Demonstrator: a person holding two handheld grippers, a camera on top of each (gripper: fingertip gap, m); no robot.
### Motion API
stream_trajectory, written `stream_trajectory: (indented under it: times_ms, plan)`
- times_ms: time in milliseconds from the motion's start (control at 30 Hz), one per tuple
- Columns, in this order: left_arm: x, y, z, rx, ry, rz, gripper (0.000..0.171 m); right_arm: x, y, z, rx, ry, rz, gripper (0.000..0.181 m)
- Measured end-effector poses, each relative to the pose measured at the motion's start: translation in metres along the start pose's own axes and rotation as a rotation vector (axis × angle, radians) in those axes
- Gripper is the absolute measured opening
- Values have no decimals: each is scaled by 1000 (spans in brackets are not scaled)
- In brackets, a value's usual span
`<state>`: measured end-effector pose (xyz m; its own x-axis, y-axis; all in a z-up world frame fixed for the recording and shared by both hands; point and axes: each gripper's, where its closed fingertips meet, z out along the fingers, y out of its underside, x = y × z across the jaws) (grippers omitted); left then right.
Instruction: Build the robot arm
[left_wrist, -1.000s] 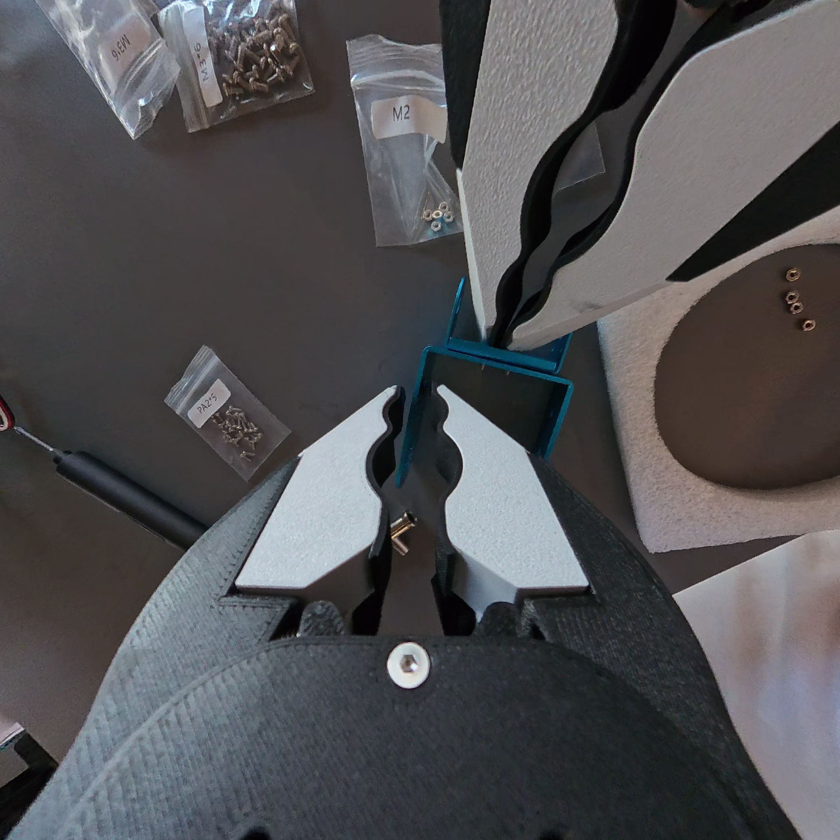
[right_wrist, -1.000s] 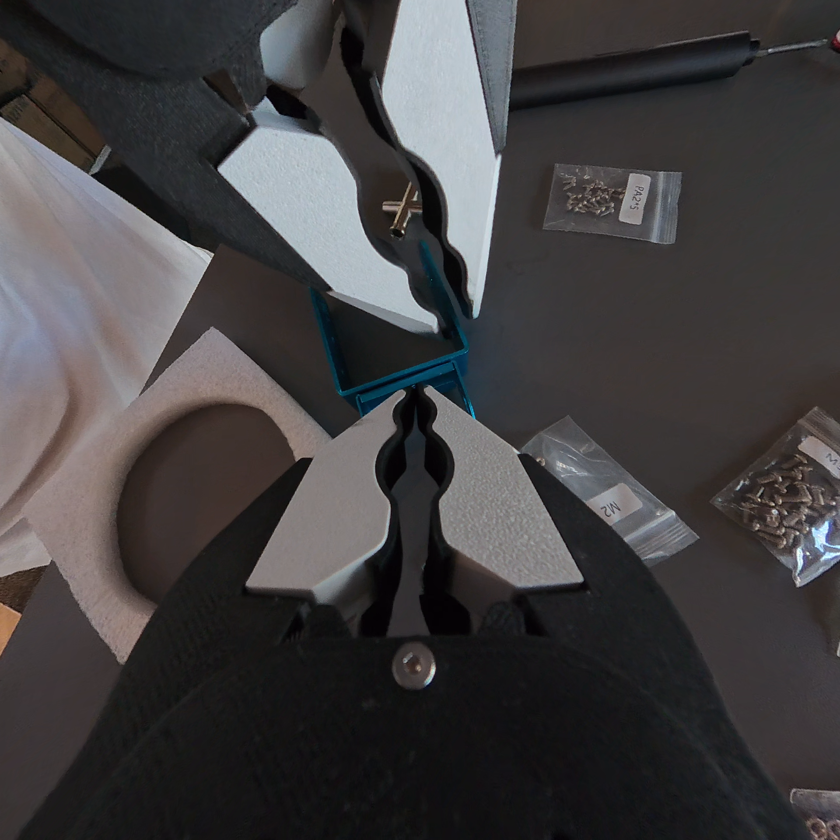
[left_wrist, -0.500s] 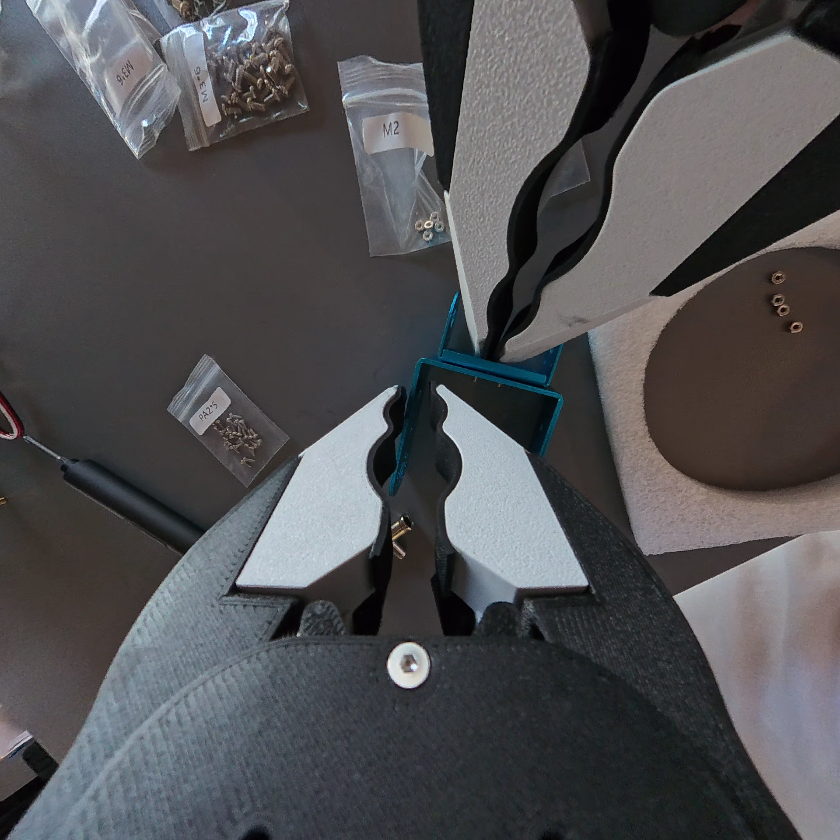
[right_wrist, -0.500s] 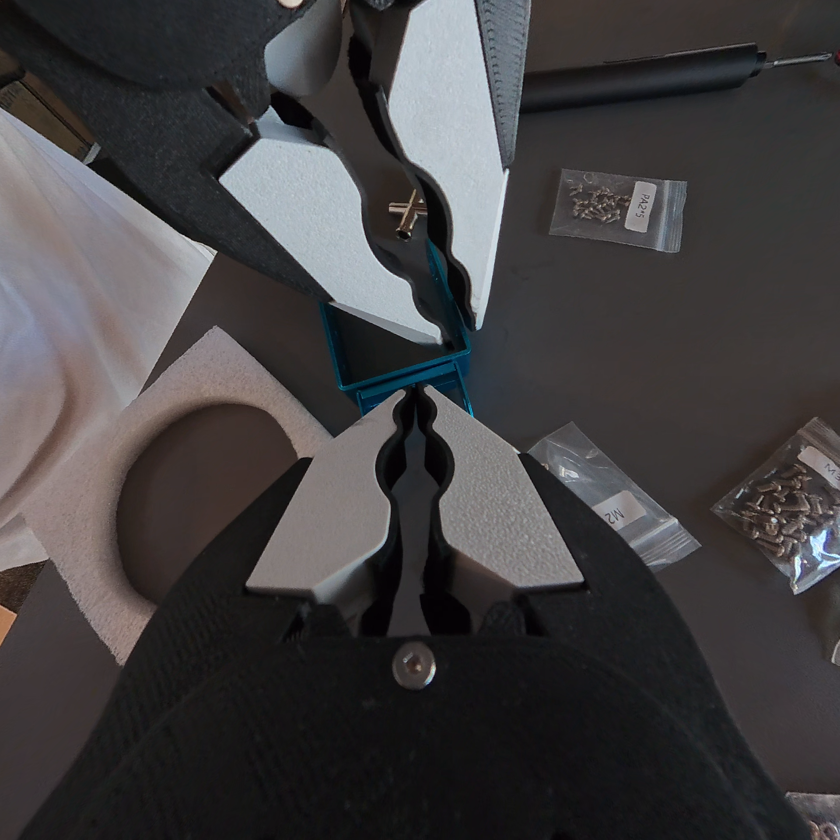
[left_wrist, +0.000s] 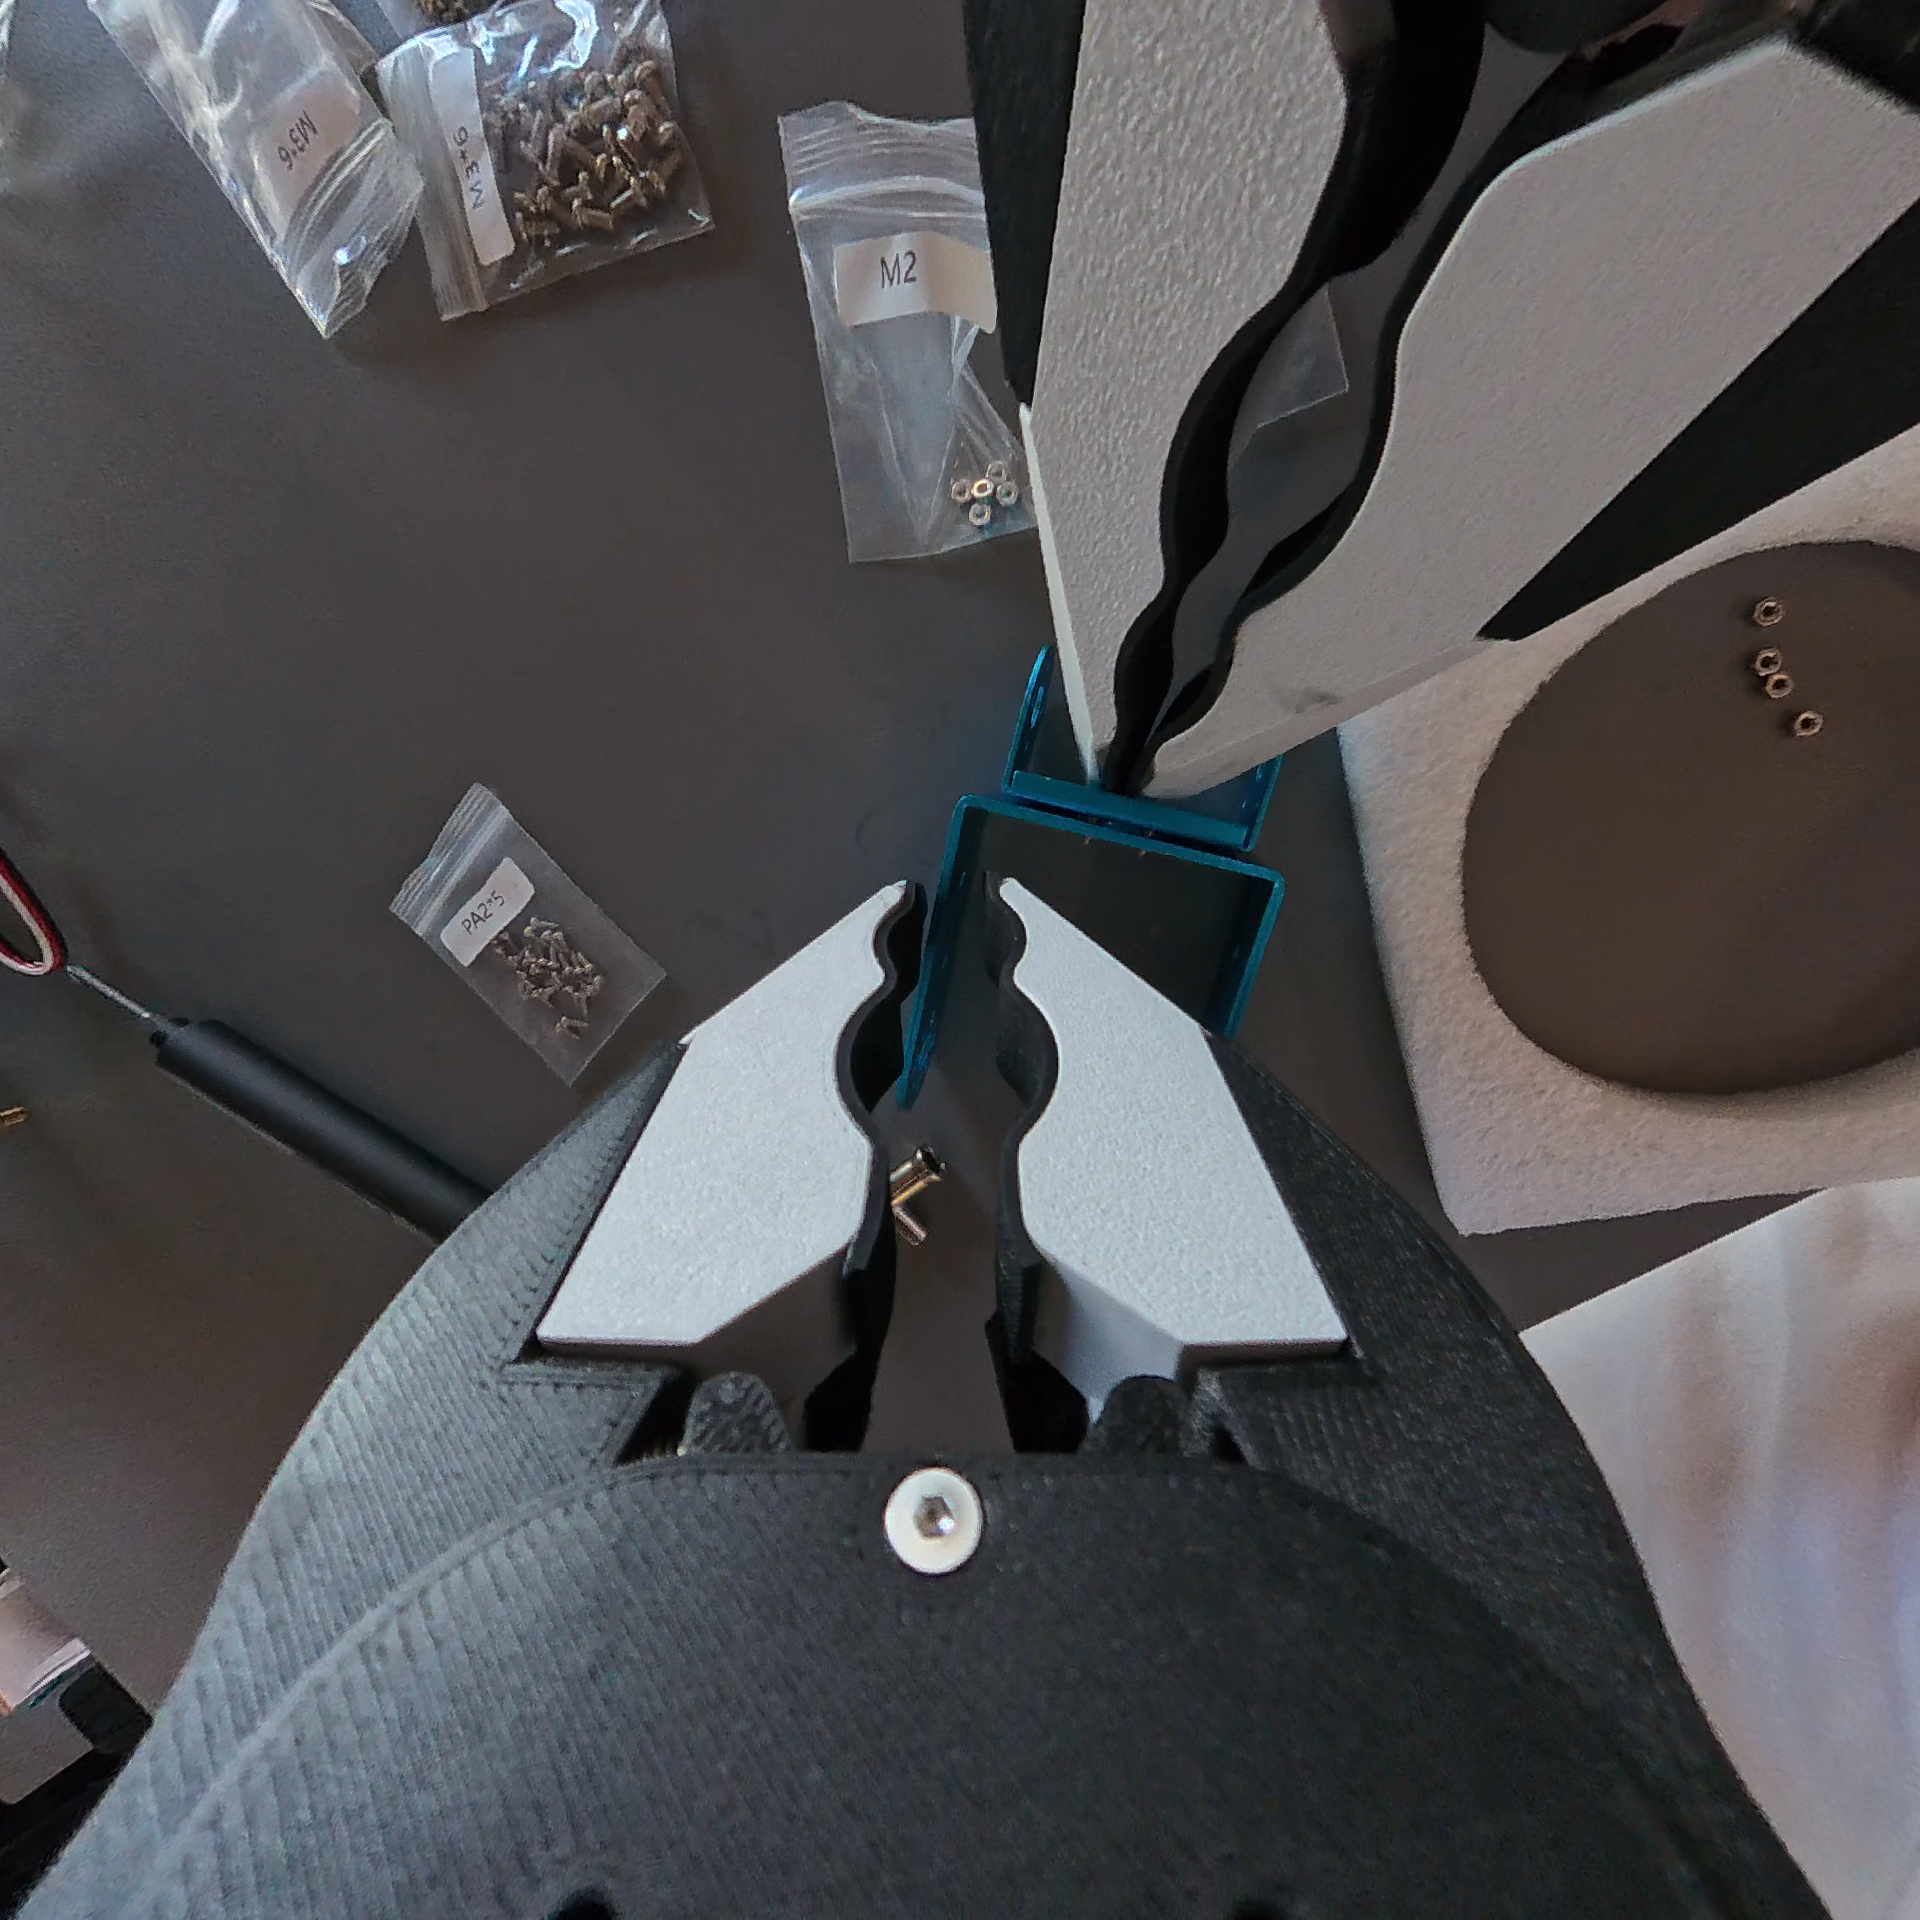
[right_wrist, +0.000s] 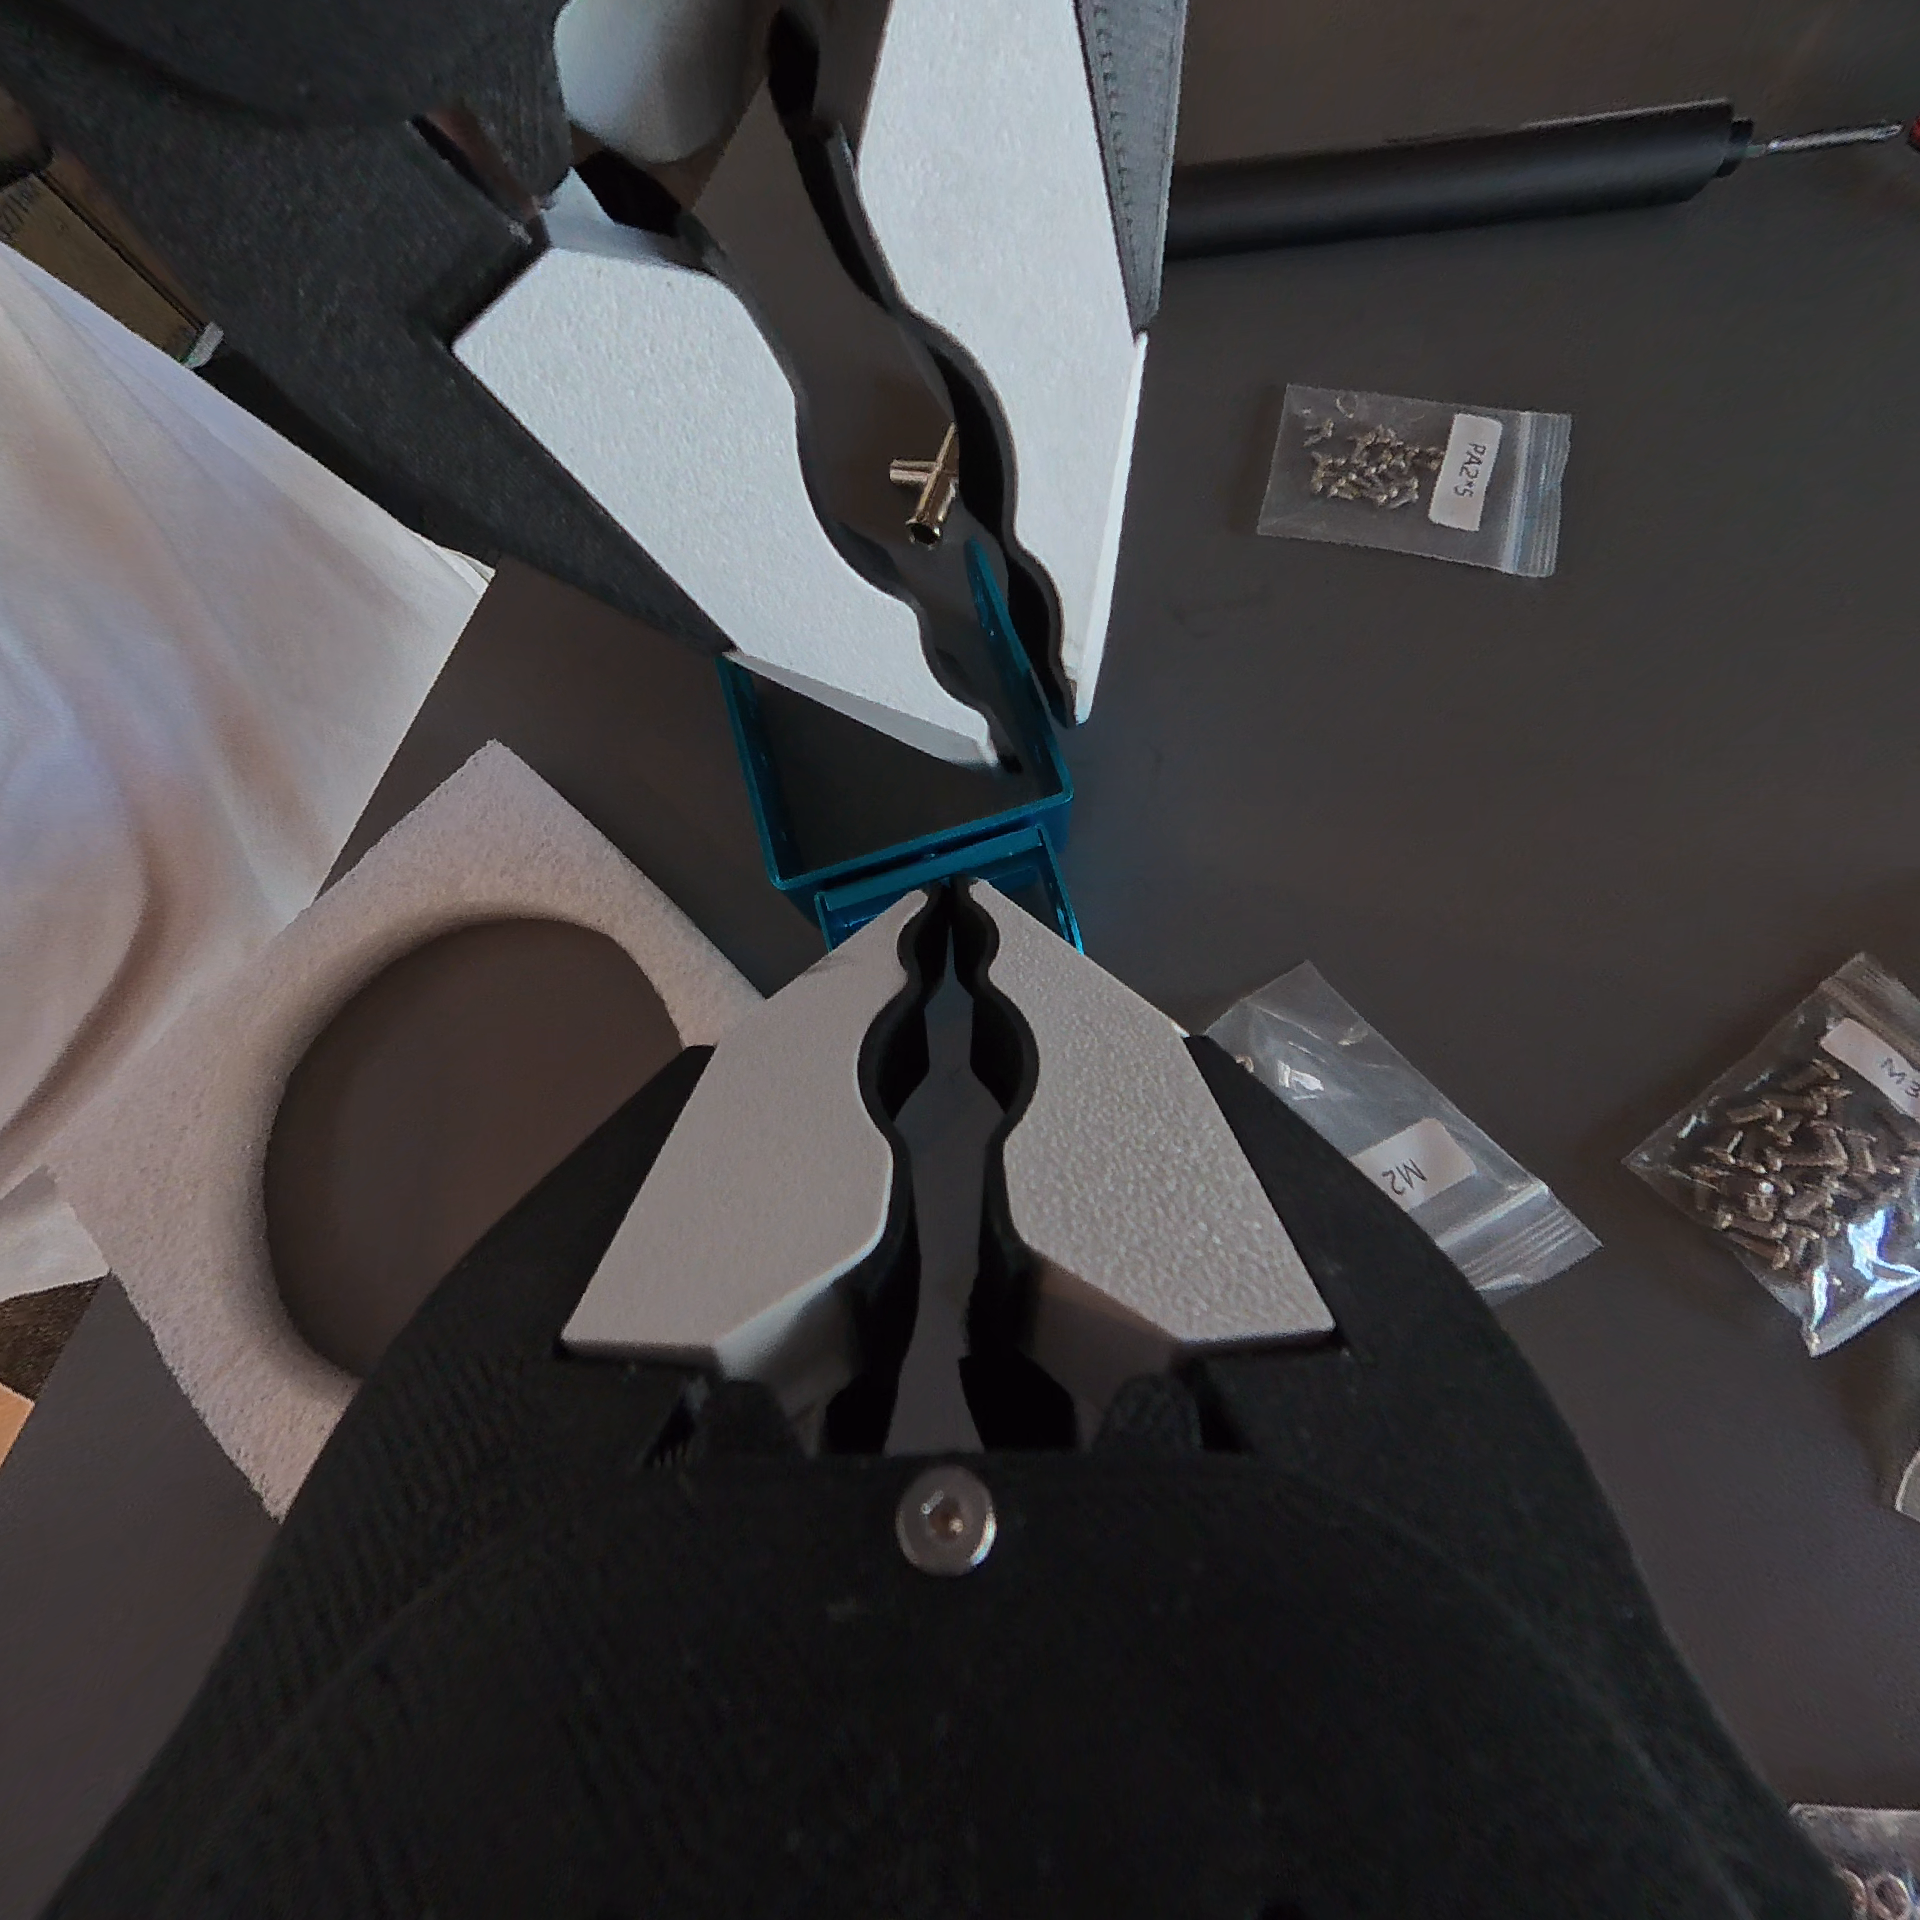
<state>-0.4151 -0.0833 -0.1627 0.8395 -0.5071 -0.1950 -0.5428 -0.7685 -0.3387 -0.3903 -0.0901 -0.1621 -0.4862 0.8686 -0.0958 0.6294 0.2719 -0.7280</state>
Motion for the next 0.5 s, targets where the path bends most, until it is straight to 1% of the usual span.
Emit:
stream_trajectory:
  times_ms: [267,500]
  plan:
    - [1,0,-9,15,-2,-6,11,2,1,-4,-7,12,-7,0]
    - [0,-3,-28,80,6,-34,11,5,-1,-14,4,30,-7,0]
